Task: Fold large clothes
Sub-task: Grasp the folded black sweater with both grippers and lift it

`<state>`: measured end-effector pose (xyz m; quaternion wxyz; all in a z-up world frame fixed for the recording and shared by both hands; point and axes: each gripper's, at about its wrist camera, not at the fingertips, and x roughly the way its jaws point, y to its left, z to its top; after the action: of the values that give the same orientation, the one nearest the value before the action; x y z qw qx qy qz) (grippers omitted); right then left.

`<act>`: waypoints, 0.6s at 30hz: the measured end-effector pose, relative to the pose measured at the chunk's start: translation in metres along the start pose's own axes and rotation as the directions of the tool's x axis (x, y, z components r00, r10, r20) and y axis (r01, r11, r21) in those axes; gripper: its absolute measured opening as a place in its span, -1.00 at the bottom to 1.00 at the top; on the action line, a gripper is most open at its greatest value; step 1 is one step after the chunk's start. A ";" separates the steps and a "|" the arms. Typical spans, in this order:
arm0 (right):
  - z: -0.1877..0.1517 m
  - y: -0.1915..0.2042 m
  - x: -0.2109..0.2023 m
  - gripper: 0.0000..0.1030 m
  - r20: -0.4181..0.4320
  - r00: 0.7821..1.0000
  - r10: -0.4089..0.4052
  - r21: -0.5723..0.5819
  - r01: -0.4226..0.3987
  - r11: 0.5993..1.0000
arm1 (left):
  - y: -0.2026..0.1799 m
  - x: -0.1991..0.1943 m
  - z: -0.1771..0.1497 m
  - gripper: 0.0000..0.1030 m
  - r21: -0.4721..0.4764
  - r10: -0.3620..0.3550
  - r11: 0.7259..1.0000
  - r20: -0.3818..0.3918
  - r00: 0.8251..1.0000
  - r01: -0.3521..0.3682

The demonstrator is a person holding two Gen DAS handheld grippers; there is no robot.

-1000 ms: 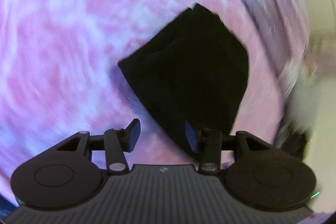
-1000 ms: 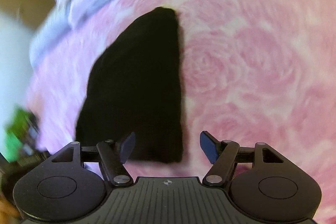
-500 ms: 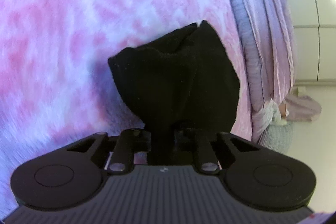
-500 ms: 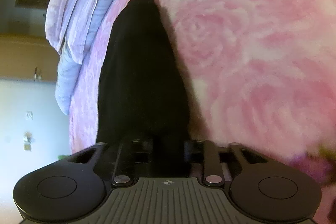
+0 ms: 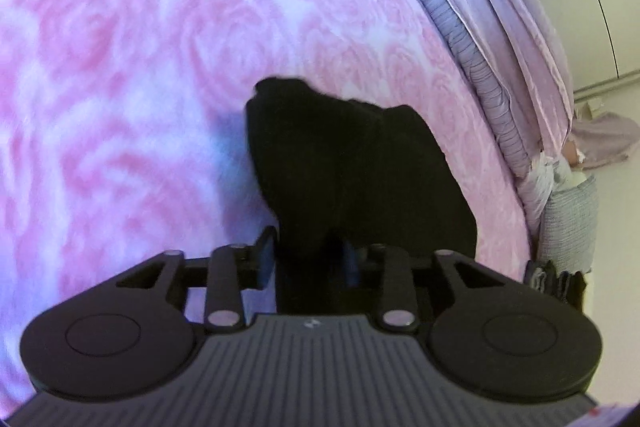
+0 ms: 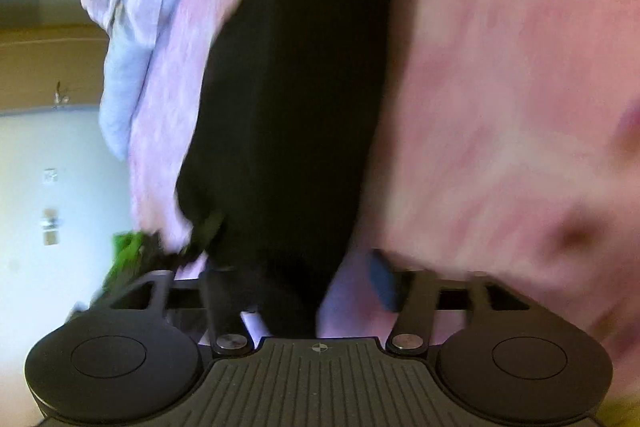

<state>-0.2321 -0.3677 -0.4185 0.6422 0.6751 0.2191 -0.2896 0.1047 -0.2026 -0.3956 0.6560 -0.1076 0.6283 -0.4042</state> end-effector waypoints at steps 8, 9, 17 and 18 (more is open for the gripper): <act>0.111 -0.039 -0.005 0.34 0.086 0.992 0.091 0.027 -0.093 0.995 | 0.019 0.003 -0.046 -0.04 -0.197 -0.090 0.976 0.028 0.996 0.094; 0.120 -0.040 0.002 0.34 0.074 0.991 0.112 0.037 -0.115 0.993 | 0.018 0.006 -0.049 -0.05 -0.202 -0.089 0.975 0.032 0.996 0.093; 0.105 -0.018 0.011 -0.77 0.067 0.993 0.101 -0.045 -0.098 0.994 | 0.011 0.006 -0.028 -0.79 -0.116 -0.064 0.991 0.067 0.996 0.071; 0.095 -0.019 0.007 -0.78 0.065 0.993 0.095 -0.020 -0.094 0.995 | 0.011 0.003 -0.022 -0.79 -0.100 -0.051 0.993 0.071 0.996 0.058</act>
<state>-0.2498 -0.4607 -0.4379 0.6677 0.6693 0.1681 -0.2791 0.0889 -0.1896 -0.4089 0.6593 -0.1720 0.6223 -0.3854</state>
